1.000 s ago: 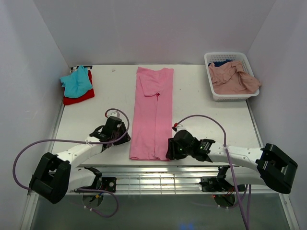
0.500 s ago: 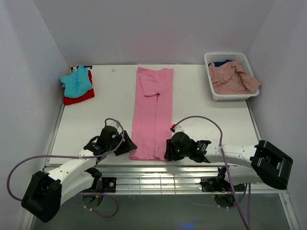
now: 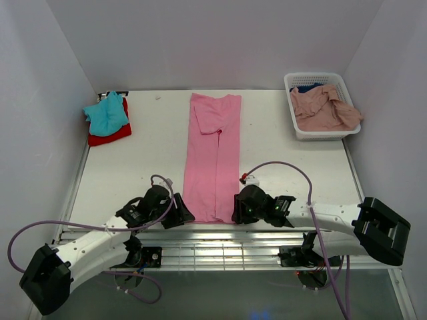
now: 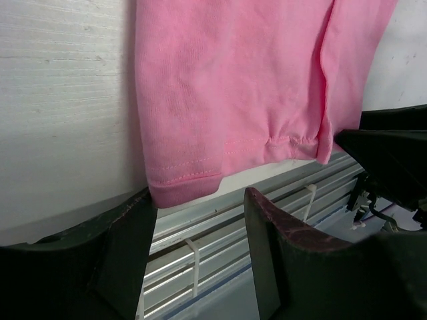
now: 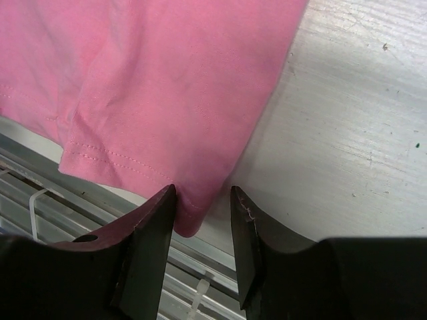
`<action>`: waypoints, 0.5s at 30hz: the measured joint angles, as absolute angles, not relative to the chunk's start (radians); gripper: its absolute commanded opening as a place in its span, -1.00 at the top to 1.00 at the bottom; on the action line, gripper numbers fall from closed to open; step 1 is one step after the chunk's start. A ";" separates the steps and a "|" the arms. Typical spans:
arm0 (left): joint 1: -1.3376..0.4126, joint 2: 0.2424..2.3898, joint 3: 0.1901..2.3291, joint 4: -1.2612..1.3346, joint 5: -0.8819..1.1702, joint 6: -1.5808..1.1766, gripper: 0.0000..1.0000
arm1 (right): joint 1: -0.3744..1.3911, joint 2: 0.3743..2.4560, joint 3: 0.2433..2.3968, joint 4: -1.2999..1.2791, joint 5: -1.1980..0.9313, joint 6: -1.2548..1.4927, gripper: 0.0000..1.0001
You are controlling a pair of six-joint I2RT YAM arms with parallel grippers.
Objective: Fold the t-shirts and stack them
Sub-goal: Fold the tshirt
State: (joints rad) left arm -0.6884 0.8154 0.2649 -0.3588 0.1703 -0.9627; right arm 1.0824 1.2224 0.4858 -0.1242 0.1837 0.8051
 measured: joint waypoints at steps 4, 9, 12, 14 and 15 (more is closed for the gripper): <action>-0.694 0.802 0.253 -0.354 0.148 -0.992 -0.30 | 1.083 1.221 0.485 -0.126 0.188 0.806 0.11; -0.696 0.801 0.241 -0.326 0.133 -1.015 -0.29 | 1.085 1.223 0.485 -0.124 0.188 0.807 0.12; -0.696 0.801 0.232 -0.304 0.120 -1.029 -0.24 | 1.088 1.230 0.485 -0.113 0.188 0.808 0.17; -0.696 0.802 0.227 -0.291 0.112 -1.034 -0.19 | 1.088 1.237 0.485 -0.101 0.188 0.808 0.21; -0.696 0.803 0.225 -0.287 0.109 -1.036 -0.16 | 1.089 1.240 0.485 -0.096 0.188 0.808 0.32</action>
